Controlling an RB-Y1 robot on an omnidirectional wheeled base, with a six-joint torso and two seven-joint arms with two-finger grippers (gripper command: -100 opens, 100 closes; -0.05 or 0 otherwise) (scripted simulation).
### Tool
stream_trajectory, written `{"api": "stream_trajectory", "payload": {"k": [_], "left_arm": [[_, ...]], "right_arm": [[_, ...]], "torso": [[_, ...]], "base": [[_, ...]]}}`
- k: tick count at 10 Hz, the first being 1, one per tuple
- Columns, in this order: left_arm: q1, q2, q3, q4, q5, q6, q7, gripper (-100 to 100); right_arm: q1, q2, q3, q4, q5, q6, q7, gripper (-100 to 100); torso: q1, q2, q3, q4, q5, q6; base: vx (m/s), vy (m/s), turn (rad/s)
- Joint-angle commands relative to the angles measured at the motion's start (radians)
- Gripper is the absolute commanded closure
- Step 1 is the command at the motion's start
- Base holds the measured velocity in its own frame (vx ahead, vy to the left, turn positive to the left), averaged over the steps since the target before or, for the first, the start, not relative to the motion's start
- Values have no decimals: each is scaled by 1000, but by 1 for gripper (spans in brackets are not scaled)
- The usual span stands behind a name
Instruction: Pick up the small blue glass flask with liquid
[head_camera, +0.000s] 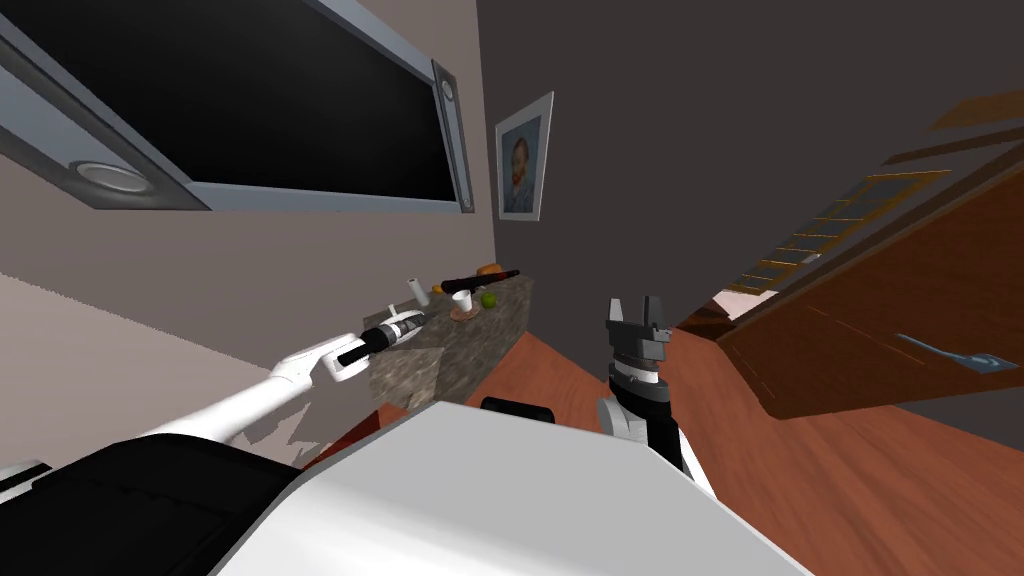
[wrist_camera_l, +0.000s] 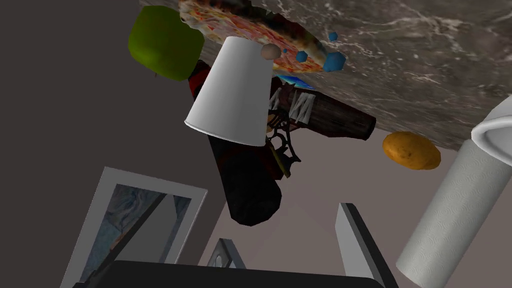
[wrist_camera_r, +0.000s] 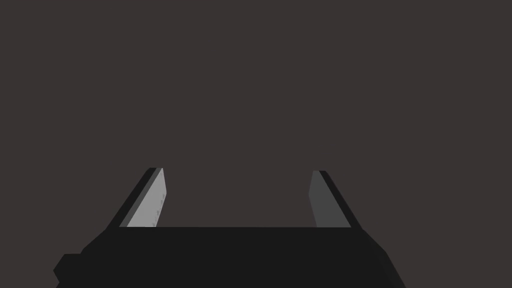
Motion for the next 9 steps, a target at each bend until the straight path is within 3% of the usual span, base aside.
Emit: {"api": "stream_trajectory", "payload": {"k": [1, 3, 4, 8, 9], "left_arm": [[25, 50, -19, 40, -22, -5, -4, -100], [40, 118, -58, 107, -49, -22, -7, -100], [40, 118, -58, 107, -49, -22, -7, -100], [74, 205, -134, 216, -101, -63, -21, -100], [74, 205, -134, 216, -101, -63, -21, -100]], "right_arm": [[0, 0, 0, 0, 0, 0, 0, 0], [0, 0, 0, 0, 0, 0, 0, 0], [0, 0, 0, 0, 0, 0, 0, 0], [0, 0, 0, 0, 0, 0, 0, 0], [0, 0, 0, 0, 0, 0, 0, 0]], "torso": [[0, 0, 0, 0, 0, 0], [-3, -2, -1, -1, 0, 0], [-3, -3, -2, -1, -1, 0], [-2, -2, -1, -1, -1, -1], [-3, -2, -2, -1, -1, -1]], "base": [[99, -67, -189], [114, -99, -175], [89, -53, -28], [99, -71, -103], [83, -68, -25]]}}
